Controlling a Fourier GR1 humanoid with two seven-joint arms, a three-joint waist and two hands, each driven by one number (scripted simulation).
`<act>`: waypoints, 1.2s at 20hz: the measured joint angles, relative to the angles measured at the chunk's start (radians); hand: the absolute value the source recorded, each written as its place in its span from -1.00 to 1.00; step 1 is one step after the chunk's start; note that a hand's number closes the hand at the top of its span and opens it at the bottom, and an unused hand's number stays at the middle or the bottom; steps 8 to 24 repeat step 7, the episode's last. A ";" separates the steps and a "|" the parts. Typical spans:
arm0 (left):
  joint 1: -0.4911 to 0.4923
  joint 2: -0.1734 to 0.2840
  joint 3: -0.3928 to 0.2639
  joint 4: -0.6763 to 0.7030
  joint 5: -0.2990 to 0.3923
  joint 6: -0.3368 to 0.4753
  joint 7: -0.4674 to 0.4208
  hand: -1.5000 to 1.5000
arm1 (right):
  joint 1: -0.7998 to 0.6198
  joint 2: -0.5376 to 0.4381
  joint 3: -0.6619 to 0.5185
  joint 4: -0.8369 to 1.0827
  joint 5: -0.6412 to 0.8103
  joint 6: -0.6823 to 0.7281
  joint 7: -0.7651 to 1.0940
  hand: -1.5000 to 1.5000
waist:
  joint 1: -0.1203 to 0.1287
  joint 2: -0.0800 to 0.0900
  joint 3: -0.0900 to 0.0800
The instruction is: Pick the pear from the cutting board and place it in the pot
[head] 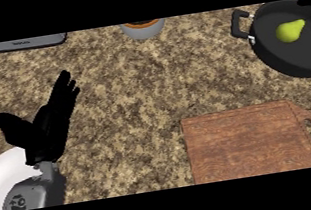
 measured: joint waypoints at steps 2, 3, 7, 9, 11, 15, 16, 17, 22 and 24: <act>0.022 -0.003 -0.008 -0.022 -0.005 0.002 -0.001 0.00 | 0.007 0.001 -0.034 -0.008 -0.025 -0.070 -0.054 -1.00 | 0.001 -0.001 0.000; 0.015 0.000 -0.003 -0.018 -0.003 0.001 -0.002 0.00 | 0.004 0.002 -0.049 -0.012 -0.033 -0.109 -0.073 -1.00 | -0.001 -0.001 0.000; 0.015 0.001 -0.001 -0.013 -0.005 -0.002 -0.005 0.00 | 0.008 -0.017 -0.107 -0.021 -0.073 -0.224 -0.155 -1.00 | -0.007 -0.002 0.000; 0.015 0.001 -0.001 -0.013 -0.005 -0.002 -0.005 0.00 | 0.008 -0.017 -0.107 -0.021 -0.073 -0.224 -0.155 -1.00 | -0.007 -0.002 0.000; 0.015 0.001 -0.001 -0.013 -0.005 -0.002 -0.005 0.00 | 0.008 -0.017 -0.107 -0.021 -0.073 -0.224 -0.155 -1.00 | -0.007 -0.002 0.000; 0.015 0.001 -0.001 -0.013 -0.005 -0.002 -0.005 0.00 | 0.008 -0.017 -0.107 -0.021 -0.073 -0.224 -0.155 -1.00 | -0.007 -0.002 0.000; 0.015 0.001 -0.001 -0.013 -0.005 -0.002 -0.005 0.00 | 0.008 -0.017 -0.107 -0.021 -0.073 -0.224 -0.155 -1.00 | -0.007 -0.002 0.000; 0.015 0.001 -0.001 -0.013 -0.005 -0.002 -0.005 0.00 | 0.008 -0.017 -0.107 -0.021 -0.073 -0.224 -0.155 -1.00 | -0.007 -0.002 0.000; 0.015 0.001 -0.001 -0.013 -0.005 -0.002 -0.005 0.00 | 0.008 -0.017 -0.107 -0.021 -0.073 -0.224 -0.155 -1.00 | -0.007 -0.002 0.000; 0.015 0.001 -0.001 -0.013 -0.005 -0.002 -0.005 0.00 | 0.008 -0.017 -0.107 -0.021 -0.073 -0.224 -0.155 -1.00 | -0.007 -0.002 0.000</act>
